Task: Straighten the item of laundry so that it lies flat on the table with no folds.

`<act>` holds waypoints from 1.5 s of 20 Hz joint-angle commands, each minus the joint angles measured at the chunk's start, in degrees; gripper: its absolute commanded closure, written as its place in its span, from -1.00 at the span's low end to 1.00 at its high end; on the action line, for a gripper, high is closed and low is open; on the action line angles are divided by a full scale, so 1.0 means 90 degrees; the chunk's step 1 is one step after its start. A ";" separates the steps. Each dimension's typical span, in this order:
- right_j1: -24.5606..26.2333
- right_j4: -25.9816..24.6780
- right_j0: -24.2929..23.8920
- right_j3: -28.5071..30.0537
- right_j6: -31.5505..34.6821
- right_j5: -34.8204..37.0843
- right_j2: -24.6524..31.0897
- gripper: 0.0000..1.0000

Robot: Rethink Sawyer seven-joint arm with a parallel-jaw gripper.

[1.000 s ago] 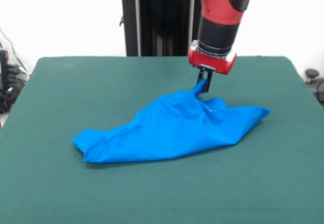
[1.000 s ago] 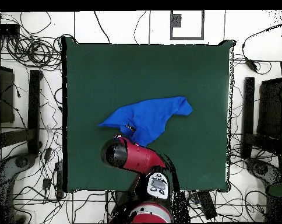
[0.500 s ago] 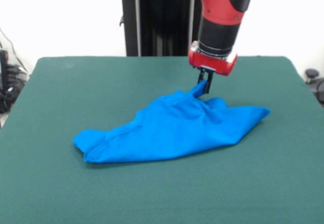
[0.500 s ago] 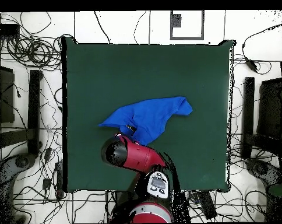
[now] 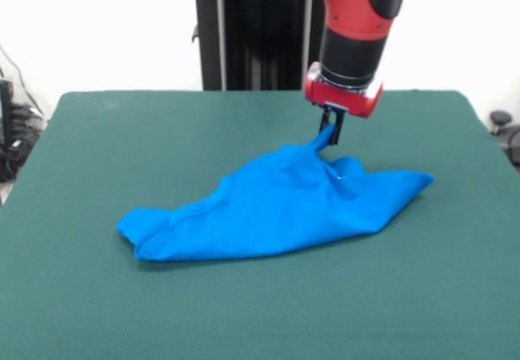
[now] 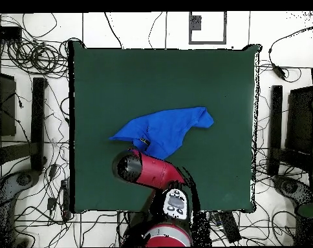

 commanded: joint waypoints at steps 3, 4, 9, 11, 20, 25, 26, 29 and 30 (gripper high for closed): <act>-0.0024 0.0305 -0.0007 -0.0520 0.1124 0.0910 0.0378 1.00; -0.0023 0.0297 0.0005 -0.0545 0.1126 0.0973 0.0363 1.00; -0.0043 0.0270 0.0011 -0.0605 0.1127 0.1157 0.0338 1.00; -0.0059 0.0269 0.0007 -0.0614 0.1137 0.1226 0.0333 1.00; -0.0098 0.0271 -0.0054 -0.0833 0.1147 0.1752 0.0316 1.00; -0.0122 0.0245 -0.0051 -0.0953 0.1162 0.2067 0.0298 1.00; -0.0123 0.0249 -0.0048 -0.0962 0.1177 0.2105 0.0299 1.00; -0.0142 0.0248 -0.0047 -0.0989 0.1204 0.2224 0.0295 1.00; -0.0138 0.0242 -0.0038 -0.1030 0.1216 0.2282 0.0279 1.00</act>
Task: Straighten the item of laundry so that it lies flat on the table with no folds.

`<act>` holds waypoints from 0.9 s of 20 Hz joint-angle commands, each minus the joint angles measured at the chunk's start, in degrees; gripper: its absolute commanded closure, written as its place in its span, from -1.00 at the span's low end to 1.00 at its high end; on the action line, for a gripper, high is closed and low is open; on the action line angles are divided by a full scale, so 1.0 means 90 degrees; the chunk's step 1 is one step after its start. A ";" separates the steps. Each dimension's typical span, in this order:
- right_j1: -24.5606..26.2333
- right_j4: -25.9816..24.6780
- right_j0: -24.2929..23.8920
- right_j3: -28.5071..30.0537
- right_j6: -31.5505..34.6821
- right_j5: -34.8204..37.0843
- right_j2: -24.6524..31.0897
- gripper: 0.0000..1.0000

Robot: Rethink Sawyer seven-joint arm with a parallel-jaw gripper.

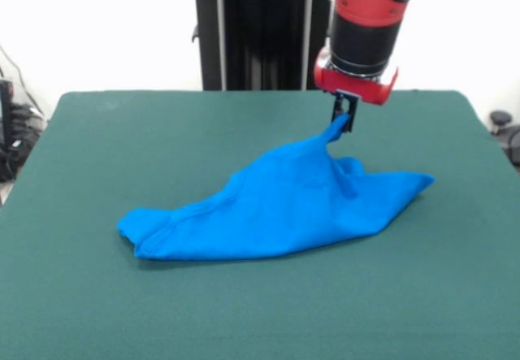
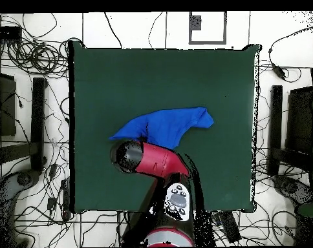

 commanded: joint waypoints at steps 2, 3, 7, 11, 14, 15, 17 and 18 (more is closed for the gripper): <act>0.0167 0.0229 -0.0012 -0.0565 0.1248 0.1066 0.0266 1.00; 0.0176 0.0208 0.0007 -0.0648 0.1254 0.1173 0.0244 1.00; 0.0236 0.0204 0.0025 -0.0842 0.1319 0.1453 0.0213 1.00; 0.0267 0.0196 0.0062 -0.0996 0.1398 0.1644 0.0174 1.00; 0.0282 0.0211 0.0064 -0.1088 0.1456 0.1767 0.0158 1.00; 0.0283 0.0208 0.0083 -0.1117 0.1486 0.1808 0.0139 1.00; 0.0318 0.0197 0.0096 -0.1236 0.1536 0.1883 0.0093 1.00; 0.0315 0.0197 0.0108 -0.1261 0.1560 0.1889 0.0077 1.00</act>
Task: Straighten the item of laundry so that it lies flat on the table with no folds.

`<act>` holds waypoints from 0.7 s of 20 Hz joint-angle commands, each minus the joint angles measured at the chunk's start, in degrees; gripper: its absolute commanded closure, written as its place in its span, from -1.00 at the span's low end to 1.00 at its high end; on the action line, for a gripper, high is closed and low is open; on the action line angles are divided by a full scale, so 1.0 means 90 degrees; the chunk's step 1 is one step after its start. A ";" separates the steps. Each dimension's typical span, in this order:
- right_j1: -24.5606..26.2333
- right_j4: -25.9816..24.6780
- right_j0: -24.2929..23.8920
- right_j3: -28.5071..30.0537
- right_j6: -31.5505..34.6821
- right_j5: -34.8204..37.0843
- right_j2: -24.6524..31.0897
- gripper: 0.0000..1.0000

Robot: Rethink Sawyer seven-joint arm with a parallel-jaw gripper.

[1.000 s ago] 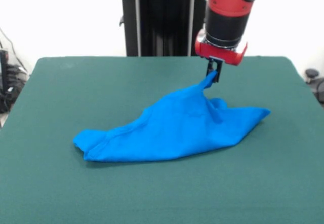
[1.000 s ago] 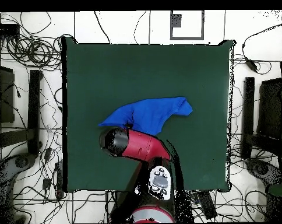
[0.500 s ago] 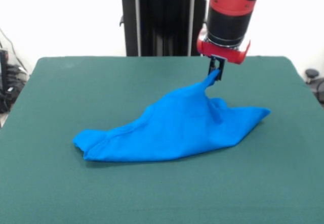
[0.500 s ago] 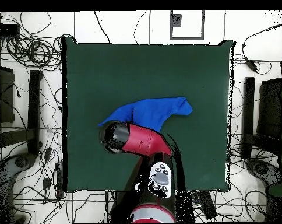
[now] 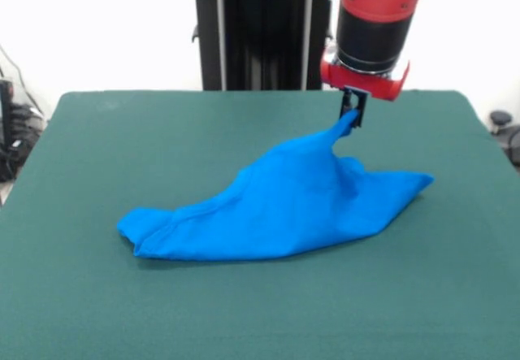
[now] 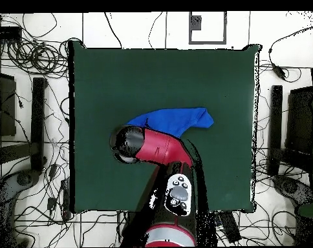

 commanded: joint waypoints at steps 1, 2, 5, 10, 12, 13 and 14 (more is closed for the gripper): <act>0.0302 0.0197 0.0128 -0.0552 0.1598 0.0763 0.0107 1.00; 0.0313 0.0209 0.0128 -0.0599 0.1622 0.0819 0.0103 1.00; 0.0367 0.0219 0.0126 -0.0773 0.1674 0.0975 0.0078 1.00; 0.0401 0.0236 0.0182 -0.0870 0.1799 0.1012 -0.0004 1.00; 0.0408 0.0250 0.0190 -0.0900 0.1823 0.1053 -0.0019 1.00; 0.0411 0.0267 0.0192 -0.0915 0.1846 0.1086 -0.0027 1.00; 0.0428 0.0272 0.0185 -0.0970 0.1842 0.1151 -0.0026 1.00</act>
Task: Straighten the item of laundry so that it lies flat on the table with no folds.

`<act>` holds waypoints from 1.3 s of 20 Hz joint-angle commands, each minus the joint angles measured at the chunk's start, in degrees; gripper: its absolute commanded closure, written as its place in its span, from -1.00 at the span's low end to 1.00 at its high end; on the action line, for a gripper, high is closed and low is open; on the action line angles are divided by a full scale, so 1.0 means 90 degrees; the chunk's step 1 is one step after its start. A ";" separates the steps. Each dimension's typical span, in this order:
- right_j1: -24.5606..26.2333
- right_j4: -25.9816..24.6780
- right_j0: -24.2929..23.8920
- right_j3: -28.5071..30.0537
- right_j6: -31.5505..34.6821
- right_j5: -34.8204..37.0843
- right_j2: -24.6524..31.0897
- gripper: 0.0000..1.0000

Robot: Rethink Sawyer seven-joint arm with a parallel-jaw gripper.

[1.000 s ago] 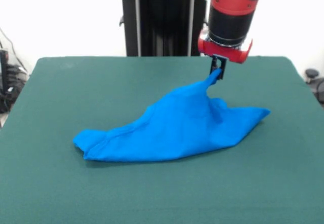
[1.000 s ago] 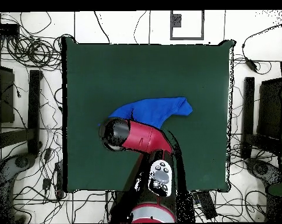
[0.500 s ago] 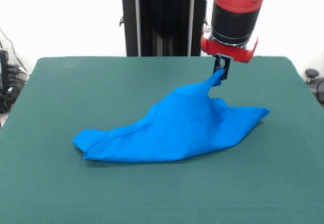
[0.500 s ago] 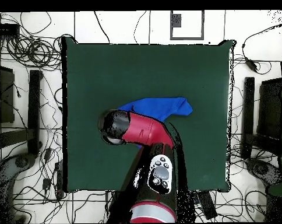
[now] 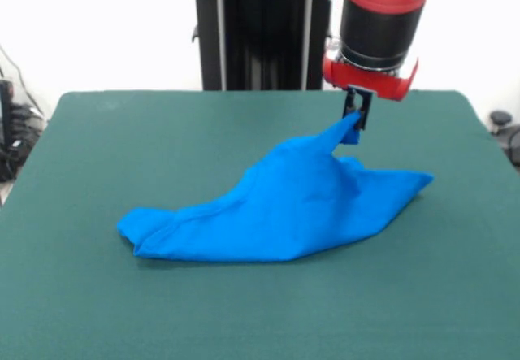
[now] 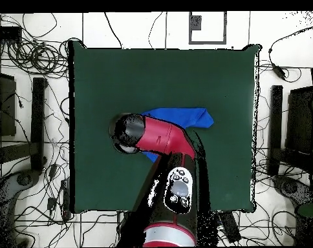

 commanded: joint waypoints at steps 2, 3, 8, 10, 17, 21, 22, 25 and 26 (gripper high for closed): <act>0.0426 0.0285 0.0145 -0.0411 0.1885 0.0800 0.0106 1.00; 0.0444 0.0291 0.0145 -0.0457 0.1893 0.0848 0.0097 1.00; 0.0506 0.0311 0.0185 -0.0677 0.1964 0.1118 0.0041 1.00; 0.0553 0.0326 0.0203 -0.0805 0.2002 0.1270 0.0013 1.00; 0.0755 0.0353 0.0338 -0.1344 0.2306 0.1811 -0.0074 1.00; 0.0891 0.0297 0.0488 -0.1650 0.2423 0.2091 -0.0183 1.00; 0.0972 0.0279 0.0509 -0.1833 0.2453 0.2215 -0.0205 1.00; 0.1066 0.0294 0.0572 -0.1993 0.2539 0.2358 -0.0279 1.00; 0.1086 0.0300 0.0589 -0.2024 0.2560 0.2398 -0.0299 1.00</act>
